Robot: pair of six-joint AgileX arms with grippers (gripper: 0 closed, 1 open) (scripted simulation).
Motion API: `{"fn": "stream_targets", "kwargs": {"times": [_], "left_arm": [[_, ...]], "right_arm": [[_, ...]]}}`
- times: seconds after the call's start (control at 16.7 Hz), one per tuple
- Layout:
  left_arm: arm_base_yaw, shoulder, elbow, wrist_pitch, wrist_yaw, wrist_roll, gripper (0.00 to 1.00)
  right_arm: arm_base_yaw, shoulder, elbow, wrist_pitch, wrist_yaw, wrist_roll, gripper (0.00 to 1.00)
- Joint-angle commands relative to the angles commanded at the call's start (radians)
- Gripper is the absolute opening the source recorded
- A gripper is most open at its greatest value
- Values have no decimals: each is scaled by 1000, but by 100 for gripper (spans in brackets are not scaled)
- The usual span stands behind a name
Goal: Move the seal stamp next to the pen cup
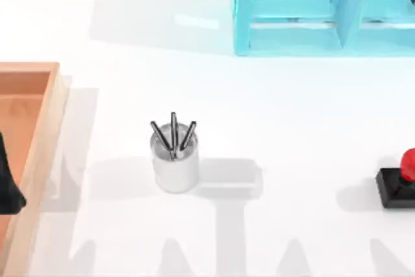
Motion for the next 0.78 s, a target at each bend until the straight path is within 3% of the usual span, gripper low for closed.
{"fn": "stream_targets", "kwargs": {"times": [0.36, 0.78], "left_arm": [[0, 0, 0, 0, 0, 0, 100], [0, 0, 0, 0, 0, 0, 100]], "right_arm": [[16, 107, 106, -100, -1, 14, 100], [81, 685, 576, -535, -4, 77, 100]]}}
